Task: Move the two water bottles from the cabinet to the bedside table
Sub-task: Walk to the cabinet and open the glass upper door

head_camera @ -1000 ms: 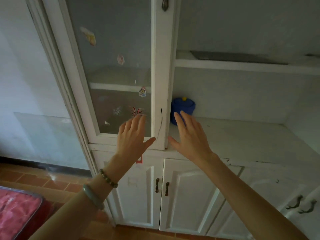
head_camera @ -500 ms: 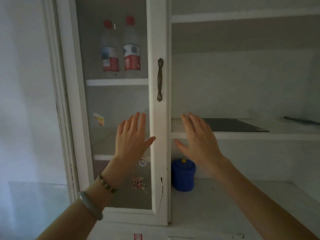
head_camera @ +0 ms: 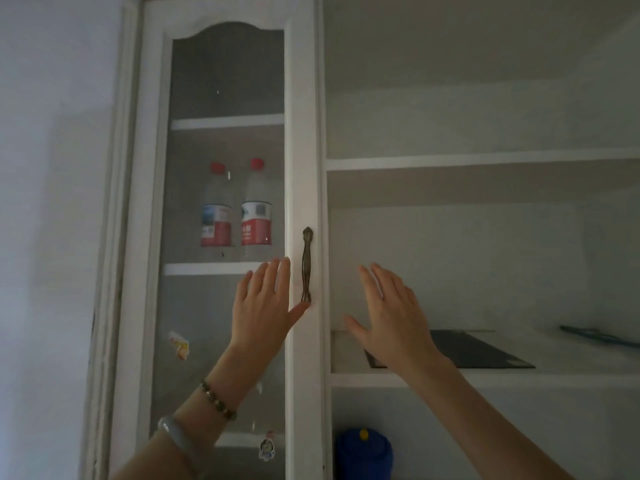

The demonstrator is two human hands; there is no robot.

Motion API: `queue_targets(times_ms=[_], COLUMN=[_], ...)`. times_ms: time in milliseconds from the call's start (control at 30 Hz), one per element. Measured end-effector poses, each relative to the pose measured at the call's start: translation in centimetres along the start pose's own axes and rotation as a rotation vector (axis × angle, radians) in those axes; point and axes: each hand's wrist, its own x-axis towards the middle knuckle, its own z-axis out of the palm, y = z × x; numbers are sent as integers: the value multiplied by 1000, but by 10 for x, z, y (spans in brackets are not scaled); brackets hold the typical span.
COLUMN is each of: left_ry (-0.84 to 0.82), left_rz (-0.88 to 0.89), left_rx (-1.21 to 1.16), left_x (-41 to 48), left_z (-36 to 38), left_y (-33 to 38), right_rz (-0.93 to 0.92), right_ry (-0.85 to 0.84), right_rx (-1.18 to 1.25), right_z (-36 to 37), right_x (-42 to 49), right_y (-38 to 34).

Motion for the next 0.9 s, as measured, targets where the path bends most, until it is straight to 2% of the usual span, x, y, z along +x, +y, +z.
queue_targets(times_ms=[167, 500, 767, 900], left_ry=[45, -27, 24, 46], left_rz=[-21, -15, -17, -4], left_rx=[6, 108, 172, 166], left_x=[32, 46, 44, 36], left_z=[14, 36, 26, -2], left_y=[14, 17, 26, 22], right_rz=[-15, -55, -30, -36], right_ry=[37, 36, -14, 2], right_rx=[-42, -43, -21, 4], right_z=[0, 4, 3, -15], right_x=[11, 14, 1, -4], right_y=[4, 10, 11, 5])
